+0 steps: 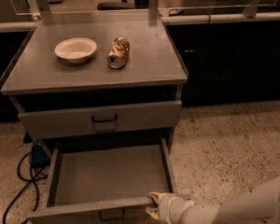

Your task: Open middle drawer

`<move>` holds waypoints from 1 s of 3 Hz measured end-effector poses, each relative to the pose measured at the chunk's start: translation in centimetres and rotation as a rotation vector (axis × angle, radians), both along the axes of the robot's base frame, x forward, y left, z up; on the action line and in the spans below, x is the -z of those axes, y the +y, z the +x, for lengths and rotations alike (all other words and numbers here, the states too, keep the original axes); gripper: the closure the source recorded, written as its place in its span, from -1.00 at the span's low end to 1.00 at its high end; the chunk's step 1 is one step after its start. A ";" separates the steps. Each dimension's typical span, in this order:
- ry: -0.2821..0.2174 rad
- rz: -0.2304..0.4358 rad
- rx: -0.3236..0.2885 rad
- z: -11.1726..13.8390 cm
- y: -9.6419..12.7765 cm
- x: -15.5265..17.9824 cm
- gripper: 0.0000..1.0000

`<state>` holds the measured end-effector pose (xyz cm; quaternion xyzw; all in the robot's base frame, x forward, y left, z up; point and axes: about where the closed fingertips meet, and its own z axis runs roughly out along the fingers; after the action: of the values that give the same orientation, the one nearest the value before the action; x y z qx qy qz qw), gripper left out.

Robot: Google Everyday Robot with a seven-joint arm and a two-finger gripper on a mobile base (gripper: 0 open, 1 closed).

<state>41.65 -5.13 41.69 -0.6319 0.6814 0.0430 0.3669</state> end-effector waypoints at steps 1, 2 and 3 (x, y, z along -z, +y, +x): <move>-0.013 0.003 0.039 -4.4 -0.1 0.3 1.00; -0.026 -0.001 0.067 -5.2 -0.6 0.1 0.61; -0.026 -0.001 0.067 -5.2 -0.6 0.1 0.15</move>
Offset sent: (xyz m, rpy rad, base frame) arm -0.0355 -0.0007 -0.0023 0.0026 -0.0103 -0.0313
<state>36.42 -5.73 41.54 -0.6093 0.6974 0.0222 0.3768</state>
